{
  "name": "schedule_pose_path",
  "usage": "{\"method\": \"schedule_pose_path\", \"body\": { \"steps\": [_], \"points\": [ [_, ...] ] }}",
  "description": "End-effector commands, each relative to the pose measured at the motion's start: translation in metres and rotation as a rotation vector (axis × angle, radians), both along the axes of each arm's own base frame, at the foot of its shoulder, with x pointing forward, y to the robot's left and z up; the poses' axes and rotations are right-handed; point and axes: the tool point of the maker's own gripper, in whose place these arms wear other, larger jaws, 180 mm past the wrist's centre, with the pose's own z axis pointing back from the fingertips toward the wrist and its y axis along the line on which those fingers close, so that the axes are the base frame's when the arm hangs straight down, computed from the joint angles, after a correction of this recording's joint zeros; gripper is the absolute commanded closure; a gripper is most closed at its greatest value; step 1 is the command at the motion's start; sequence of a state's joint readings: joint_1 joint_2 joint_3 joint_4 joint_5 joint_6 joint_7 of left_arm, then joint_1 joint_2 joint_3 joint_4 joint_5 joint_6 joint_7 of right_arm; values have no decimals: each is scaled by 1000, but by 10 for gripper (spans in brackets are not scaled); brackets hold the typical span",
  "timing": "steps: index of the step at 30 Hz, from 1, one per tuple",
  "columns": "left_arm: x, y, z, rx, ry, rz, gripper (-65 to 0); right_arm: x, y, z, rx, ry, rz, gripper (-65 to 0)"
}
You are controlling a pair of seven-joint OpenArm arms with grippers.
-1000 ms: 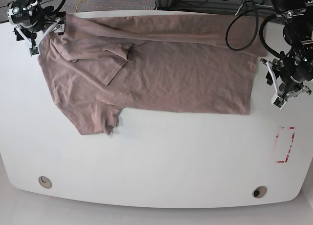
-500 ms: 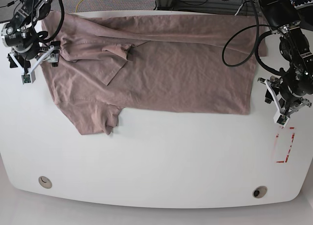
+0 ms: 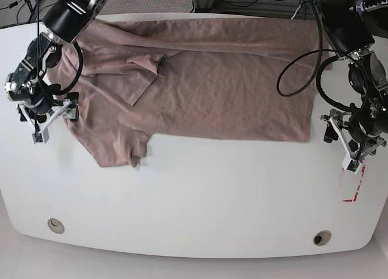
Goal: Fold the T-shirt properly
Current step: 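Release the shirt edge and lower both open grippers onto the shirt body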
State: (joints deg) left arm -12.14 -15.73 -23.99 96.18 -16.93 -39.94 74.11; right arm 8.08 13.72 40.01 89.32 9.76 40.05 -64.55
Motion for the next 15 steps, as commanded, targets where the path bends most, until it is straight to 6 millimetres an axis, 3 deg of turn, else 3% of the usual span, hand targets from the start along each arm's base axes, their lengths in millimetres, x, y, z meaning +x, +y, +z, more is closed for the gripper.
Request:
{"method": "schedule_pose_path", "body": {
  "steps": [1,9,15],
  "points": [
    [13,3,22,9,-67,-5,-410,26,-8,9,-20,-44,5,-606],
    [16,3,26,9,-79,-5,-410,65,-7,-5,66,-72,-1,-606],
    [14,3,23,9,-71,-5,-410,79,-9,-15,114,-82,-13,-604]
  ]
}}
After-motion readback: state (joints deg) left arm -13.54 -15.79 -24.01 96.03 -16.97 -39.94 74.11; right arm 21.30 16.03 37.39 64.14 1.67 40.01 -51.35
